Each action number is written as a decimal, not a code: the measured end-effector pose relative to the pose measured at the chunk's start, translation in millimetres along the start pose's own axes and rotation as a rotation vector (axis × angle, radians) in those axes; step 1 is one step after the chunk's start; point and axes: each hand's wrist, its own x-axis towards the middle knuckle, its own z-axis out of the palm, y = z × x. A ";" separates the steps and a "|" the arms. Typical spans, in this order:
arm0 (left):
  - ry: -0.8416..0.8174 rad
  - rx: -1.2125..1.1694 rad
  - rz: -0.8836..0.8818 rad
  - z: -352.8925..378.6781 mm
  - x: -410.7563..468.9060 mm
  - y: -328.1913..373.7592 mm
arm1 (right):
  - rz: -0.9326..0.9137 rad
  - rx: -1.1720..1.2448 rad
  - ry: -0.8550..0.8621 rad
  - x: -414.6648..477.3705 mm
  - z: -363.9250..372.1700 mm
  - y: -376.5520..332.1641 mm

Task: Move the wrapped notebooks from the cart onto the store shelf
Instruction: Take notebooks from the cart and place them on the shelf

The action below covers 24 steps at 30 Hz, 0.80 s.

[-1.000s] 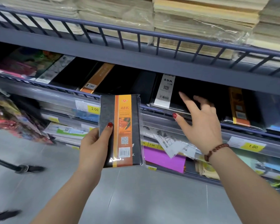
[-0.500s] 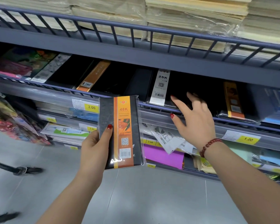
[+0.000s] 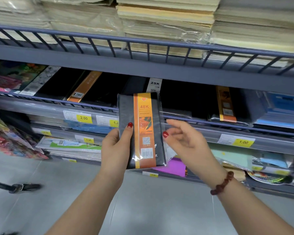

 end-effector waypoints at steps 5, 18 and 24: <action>-0.143 -0.003 0.005 42.6 -6.8 3.1 | 0.111 0.402 -0.020 -23.0 -7.1 3.5; -0.496 0.167 0.210 123.8 -21.5 -8.9 | -0.009 0.301 0.483 -12.6 -96.8 40.3; -0.443 0.225 0.315 157.5 -8.0 -5.7 | -0.002 -0.120 0.458 -7.7 -123.8 51.4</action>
